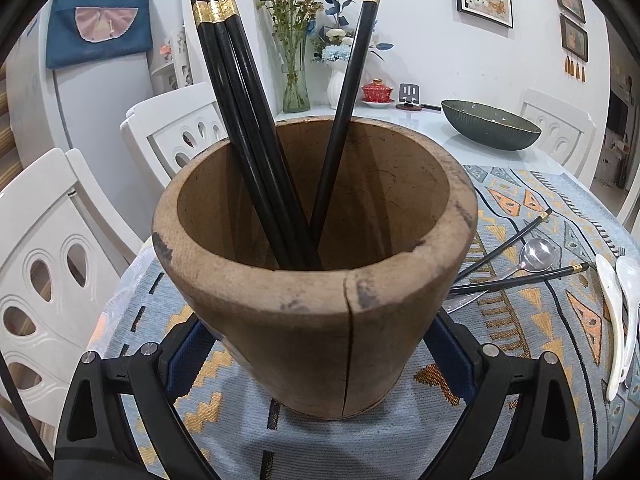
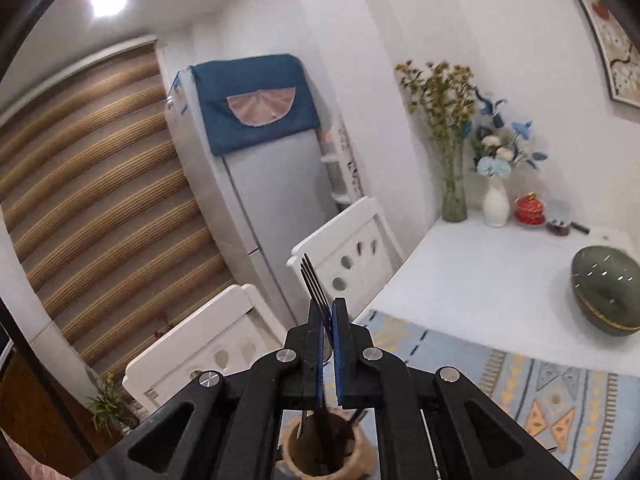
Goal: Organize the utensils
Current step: 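Lift the fork with the right gripper and carry it over the wooden holder, then lower the fork into the holder and open the right gripper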
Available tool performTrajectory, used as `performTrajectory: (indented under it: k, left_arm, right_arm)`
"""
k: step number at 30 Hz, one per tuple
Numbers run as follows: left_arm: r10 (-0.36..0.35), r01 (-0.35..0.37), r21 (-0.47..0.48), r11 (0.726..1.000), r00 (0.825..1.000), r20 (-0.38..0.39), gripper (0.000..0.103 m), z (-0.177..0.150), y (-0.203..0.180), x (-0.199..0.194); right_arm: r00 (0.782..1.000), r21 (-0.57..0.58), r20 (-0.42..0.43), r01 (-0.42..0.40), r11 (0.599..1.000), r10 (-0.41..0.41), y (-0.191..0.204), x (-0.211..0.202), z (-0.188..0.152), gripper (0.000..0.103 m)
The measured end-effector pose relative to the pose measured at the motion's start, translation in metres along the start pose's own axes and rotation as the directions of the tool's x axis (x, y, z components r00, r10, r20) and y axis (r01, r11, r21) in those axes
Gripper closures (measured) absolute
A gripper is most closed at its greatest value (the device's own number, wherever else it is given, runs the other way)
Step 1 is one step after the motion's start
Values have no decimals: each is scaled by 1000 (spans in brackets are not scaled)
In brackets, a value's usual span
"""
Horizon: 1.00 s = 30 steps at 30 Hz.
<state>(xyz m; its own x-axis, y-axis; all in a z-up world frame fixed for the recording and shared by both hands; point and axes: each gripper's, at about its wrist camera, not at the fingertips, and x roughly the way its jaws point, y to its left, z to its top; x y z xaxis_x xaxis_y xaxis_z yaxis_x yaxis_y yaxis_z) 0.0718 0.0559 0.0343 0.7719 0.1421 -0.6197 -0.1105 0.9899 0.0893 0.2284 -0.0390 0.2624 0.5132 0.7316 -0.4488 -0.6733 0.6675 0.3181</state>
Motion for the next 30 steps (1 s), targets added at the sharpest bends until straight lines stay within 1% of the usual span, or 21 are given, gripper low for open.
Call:
performTrajectory:
  k: [2, 5, 7, 8, 10, 14, 16, 17, 18, 19, 20, 21, 22, 26, 30]
  left_arm:
    - [-1, 1, -1, 1000, 1000, 0, 6, 0, 0, 0]
    - [-2, 2, -2, 1000, 1000, -5, 6, -1, 0, 1]
    - [-2, 2, -1, 1000, 1000, -9, 6, -1, -1, 2]
    - [-2, 2, -1, 1000, 1000, -10, 6, -1, -1, 2]
    - [-2, 2, -1, 1000, 1000, -10, 6, -1, -1, 2]
    - [-2, 2, -1, 1000, 1000, -10, 6, -1, -1, 2]
    - [-1, 1, -1, 1000, 1000, -10, 6, -1, -1, 2]
    - [-2, 2, -1, 1000, 1000, -10, 6, -1, -1, 2]
    - [-3, 3, -2, 1000, 1000, -11, 6, -1, -1, 2]
    - [-3, 3, -2, 1000, 1000, -11, 6, -1, -1, 2]
    - [-4, 4, 0, 1000, 1000, -12, 6, -1, -1, 2]
    - [-2, 2, 2, 1000, 1000, -15, 5, -1, -2, 3]
    - [2, -2, 2, 1000, 1000, -18, 5, 0, -2, 4]
    - [-1, 1, -2, 1000, 1000, -19, 5, 0, -1, 3]
    - [2, -2, 1, 1000, 1000, -19, 5, 0, -2, 3]
  right_arm:
    - [1000, 25, -13, -15, 1000, 15, -2, 7, -5, 98]
    - [998, 42, -59, -5, 999, 8, -6, 16, -8, 95]
    - [998, 51, -66, 1, 999, 2, -9, 15, -11, 91]
    - [998, 61, -64, -4, 998, 7, -11, 14, -12, 90]
    - [997, 92, -67, -27, 995, 34, -16, 13, -13, 90]
    - [996, 137, -45, -69, 988, 76, -20, 8, -14, 90]
    - [994, 143, -58, -80, 987, 89, -21, 12, -14, 90]
    - [992, 150, -78, -88, 985, 100, -21, 15, -16, 89]
    - [990, 164, -98, -86, 983, 103, -21, 18, -18, 83]
    - [990, 172, -105, -78, 982, 97, -23, 20, -20, 68]
    - [991, 179, -102, -72, 981, 91, -24, 20, -21, 60]
    - [991, 187, -90, -82, 979, 101, -25, 18, -23, 55]
    - [990, 194, -87, -92, 977, 111, -26, 17, -23, 55]
    - [992, 196, -82, -80, 977, 97, -29, 11, -21, 55]
    - [993, 222, -79, -71, 972, 91, -37, 7, -22, 55]
